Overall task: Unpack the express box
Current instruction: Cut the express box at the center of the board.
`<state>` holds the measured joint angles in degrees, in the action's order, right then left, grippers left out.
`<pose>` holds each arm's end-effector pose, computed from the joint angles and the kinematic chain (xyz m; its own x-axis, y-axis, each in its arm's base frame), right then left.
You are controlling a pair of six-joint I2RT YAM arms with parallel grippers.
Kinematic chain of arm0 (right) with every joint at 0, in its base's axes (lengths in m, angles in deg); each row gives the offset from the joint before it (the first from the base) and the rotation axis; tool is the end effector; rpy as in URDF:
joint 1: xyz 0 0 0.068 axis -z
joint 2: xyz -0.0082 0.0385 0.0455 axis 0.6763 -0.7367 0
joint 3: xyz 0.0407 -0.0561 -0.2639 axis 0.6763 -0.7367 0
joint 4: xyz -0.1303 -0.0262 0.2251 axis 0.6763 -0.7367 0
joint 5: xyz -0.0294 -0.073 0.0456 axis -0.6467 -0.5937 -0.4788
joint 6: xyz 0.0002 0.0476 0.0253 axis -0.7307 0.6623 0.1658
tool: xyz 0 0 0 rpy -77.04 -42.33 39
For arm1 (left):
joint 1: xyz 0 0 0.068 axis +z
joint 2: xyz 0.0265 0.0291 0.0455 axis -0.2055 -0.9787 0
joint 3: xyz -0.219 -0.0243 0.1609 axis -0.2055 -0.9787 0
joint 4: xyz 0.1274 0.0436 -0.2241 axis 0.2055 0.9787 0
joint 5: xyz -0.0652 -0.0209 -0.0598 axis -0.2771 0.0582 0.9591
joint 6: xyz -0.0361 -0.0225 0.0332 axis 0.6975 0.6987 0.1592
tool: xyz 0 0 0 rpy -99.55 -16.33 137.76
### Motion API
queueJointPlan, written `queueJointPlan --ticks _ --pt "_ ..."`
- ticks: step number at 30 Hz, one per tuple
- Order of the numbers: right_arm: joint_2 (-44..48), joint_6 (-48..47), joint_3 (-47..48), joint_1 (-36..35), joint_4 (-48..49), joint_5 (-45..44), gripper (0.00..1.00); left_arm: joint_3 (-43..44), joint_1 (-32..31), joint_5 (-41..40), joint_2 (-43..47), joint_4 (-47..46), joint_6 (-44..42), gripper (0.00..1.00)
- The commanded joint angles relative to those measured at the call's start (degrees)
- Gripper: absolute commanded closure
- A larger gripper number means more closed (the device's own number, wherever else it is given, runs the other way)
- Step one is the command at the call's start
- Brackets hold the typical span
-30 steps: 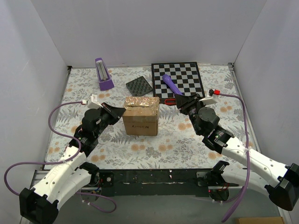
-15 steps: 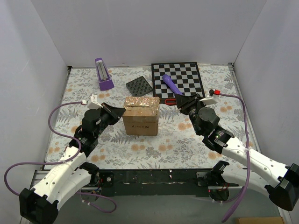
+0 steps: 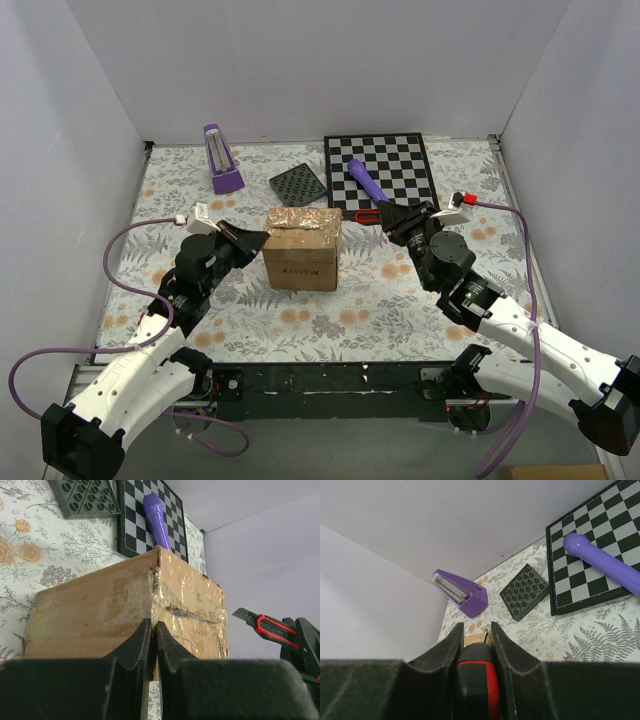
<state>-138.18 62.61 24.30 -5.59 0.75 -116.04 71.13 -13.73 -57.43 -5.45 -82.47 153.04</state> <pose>0.1519 0.1375 0.3381 -0.1052 0.7812 -0.6154 -0.1776 0.5941 0.7845 0.1668 -0.0786 0.2776 -0.3925 -0.9185 0.0481 -0.2626 0.0618 -0.9629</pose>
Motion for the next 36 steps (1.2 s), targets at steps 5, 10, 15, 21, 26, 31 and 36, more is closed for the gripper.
queueJointPlan --ticks 5,10,15,21,26,31,36 --pt "-0.45 0.97 0.13 -0.29 2.58 0.19 0.99 -1.56 -0.43 -0.22 -0.24 4.52 -0.33 1.00" --pt "-1.33 1.59 0.04 -0.29 3.02 1.15 0.99 -1.55 -0.35 -0.13 -0.15 4.52 -0.24 1.00" --pt "-1.51 1.94 0.13 -0.29 3.11 1.68 0.99 -1.73 -0.34 0.05 -0.15 4.34 -0.07 1.00" --pt "-0.54 1.41 0.22 -0.29 3.02 -0.51 0.99 -1.91 -0.34 -0.04 0.11 4.34 -0.16 1.00" --pt "-0.19 0.71 0.48 -0.29 2.76 -0.95 0.99 -1.91 -0.43 -0.04 -0.06 4.25 -0.07 1.00" --pt "-0.36 0.53 0.48 -0.29 3.19 -1.22 0.99 -1.99 -0.43 -0.04 0.11 4.34 -0.07 1.00" --pt "-0.28 0.18 0.57 -0.29 3.90 -1.83 0.99 -1.91 -0.34 -0.04 0.20 4.34 -0.24 1.00"
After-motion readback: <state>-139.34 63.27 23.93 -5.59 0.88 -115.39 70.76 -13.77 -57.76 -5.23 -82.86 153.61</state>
